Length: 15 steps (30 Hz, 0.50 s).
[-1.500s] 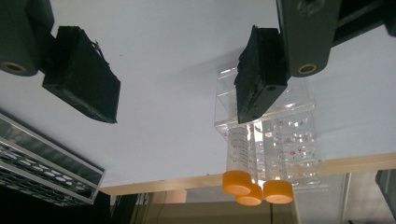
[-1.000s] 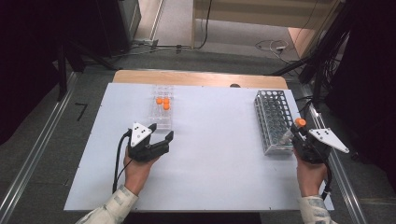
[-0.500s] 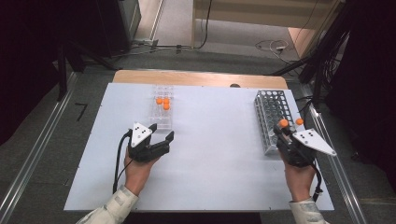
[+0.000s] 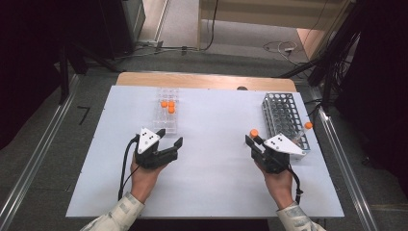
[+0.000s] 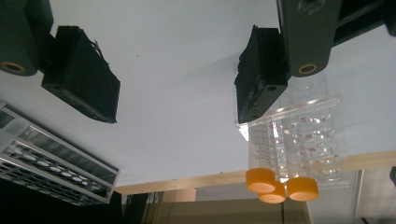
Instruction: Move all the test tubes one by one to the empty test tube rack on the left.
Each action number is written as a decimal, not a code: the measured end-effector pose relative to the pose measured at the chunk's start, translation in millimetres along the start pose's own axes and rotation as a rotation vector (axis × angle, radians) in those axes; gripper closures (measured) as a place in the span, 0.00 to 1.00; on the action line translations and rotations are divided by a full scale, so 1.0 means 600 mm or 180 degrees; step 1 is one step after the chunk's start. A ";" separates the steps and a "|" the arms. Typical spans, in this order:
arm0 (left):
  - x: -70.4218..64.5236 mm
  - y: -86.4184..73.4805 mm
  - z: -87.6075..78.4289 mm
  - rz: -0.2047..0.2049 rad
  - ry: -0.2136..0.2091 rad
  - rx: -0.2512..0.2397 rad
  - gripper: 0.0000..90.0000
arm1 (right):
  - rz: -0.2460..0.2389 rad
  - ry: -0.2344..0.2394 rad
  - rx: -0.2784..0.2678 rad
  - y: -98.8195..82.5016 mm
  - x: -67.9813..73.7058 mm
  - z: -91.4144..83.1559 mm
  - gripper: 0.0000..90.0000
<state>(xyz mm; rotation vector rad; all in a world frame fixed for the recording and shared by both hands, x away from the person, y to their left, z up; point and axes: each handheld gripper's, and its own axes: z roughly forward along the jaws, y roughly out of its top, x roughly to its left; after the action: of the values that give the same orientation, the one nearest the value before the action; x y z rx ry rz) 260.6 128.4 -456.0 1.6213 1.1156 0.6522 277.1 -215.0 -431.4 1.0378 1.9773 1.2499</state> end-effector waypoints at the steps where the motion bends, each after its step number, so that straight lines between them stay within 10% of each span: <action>1: -0.001 0.000 0.000 0.0000 -0.0006 -0.0001 0.33 | -0.0019 0.0022 0.0004 0.000 0.004 0.004 0.80; 15: -0.034 0.011 -0.006 0.0082 -0.0324 -0.0097 0.33 | -0.0143 0.0334 0.0096 -0.002 0.055 0.041 0.80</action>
<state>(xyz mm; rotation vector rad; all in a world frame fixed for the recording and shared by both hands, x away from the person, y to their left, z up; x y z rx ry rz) 251.0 111.6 -446.6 1.6271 1.0079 0.5941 278.5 -175.8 -444.4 0.9543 2.0930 1.2775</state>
